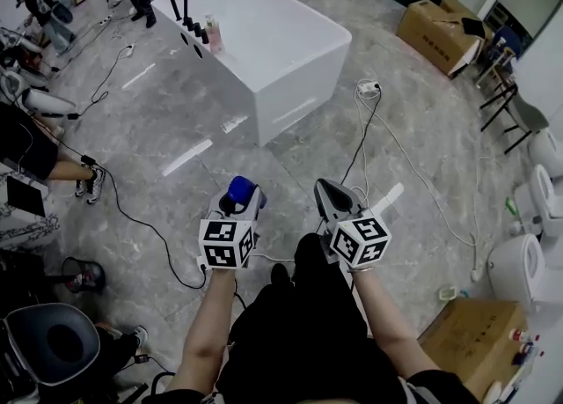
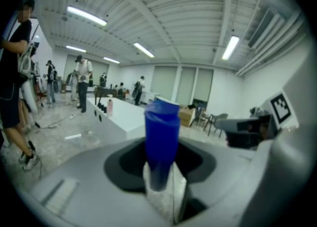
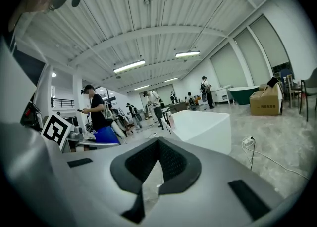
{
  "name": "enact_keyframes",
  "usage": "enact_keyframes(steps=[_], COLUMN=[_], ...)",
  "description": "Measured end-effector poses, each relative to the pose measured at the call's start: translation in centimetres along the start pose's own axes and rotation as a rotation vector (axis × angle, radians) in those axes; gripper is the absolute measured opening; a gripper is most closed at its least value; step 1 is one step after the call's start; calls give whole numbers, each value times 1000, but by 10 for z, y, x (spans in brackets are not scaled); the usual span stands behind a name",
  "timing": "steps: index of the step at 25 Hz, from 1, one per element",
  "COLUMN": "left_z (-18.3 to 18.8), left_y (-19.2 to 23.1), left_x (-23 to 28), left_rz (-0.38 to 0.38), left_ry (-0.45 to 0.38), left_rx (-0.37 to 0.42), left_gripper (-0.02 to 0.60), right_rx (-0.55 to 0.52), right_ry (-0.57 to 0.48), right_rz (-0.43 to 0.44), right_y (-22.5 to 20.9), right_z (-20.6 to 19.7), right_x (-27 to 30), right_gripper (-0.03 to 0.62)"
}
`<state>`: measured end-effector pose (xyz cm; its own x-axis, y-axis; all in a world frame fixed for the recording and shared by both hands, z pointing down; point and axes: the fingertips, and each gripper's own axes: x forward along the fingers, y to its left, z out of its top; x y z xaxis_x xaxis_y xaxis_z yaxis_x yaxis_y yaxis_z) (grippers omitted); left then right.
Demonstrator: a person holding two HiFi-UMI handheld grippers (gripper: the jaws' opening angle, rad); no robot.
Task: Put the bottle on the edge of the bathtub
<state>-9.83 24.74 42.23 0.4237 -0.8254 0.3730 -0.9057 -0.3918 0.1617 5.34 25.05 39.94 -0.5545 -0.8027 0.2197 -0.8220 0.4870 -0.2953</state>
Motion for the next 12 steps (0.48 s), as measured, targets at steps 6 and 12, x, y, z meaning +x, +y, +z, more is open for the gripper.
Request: enact_keyframes(steps=[6,12], left_z=[-5,-3], left_y=[4,19], left_x=[10,33], left_rz=[-4,13], left_ry=[14,32], left_rx=[-6,2], left_gripper=[156,156], right_rx=[-4,13], right_ry=[14,24], right_rz=[10,48], right_y=[0,-3], right_z=[0,-2], right_x=[9,39], right_gripper=[2,2])
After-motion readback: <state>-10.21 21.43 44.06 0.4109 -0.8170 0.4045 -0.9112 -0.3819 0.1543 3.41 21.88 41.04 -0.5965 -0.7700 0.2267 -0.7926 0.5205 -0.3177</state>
